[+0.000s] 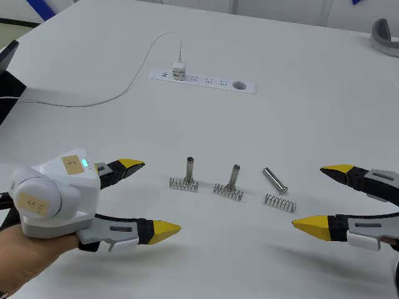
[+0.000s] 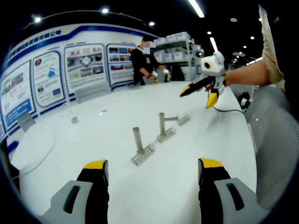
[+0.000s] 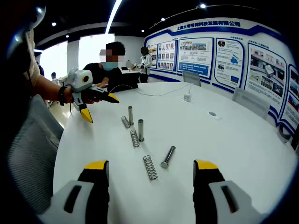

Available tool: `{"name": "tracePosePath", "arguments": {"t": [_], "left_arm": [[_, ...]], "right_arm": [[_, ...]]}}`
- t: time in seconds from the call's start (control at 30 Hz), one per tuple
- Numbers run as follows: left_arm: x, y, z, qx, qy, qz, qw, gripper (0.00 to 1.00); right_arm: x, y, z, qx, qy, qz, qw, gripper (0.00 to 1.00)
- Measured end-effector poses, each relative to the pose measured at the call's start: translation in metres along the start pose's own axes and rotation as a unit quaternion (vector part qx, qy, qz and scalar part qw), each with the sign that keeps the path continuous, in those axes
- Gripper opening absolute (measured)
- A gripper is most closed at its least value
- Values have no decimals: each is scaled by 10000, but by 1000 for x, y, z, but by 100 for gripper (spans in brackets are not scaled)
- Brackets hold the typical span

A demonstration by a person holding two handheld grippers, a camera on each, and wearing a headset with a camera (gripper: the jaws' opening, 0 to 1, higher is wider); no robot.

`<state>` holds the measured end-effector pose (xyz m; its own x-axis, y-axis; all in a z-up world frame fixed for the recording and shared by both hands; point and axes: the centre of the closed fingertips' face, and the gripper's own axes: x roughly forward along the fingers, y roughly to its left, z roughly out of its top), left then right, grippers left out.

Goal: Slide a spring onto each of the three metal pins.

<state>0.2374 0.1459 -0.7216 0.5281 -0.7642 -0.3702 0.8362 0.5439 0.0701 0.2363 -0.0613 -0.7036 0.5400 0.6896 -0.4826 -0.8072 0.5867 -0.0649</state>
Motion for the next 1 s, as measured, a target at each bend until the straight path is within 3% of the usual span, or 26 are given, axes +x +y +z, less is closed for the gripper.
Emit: {"name": "tracePosePath", "arguments": {"t": [0.5, 1.0], "left_arm": [[1, 0, 2, -8, -49, -1, 10000, 79], [1, 0, 3, -1, -73, 1, 10000, 79]], "right_arm": [[-1, -7, 3, 64, 89, -125, 9999, 72], [3, -20, 9, 180, 278, -345, 9989, 60]]}}
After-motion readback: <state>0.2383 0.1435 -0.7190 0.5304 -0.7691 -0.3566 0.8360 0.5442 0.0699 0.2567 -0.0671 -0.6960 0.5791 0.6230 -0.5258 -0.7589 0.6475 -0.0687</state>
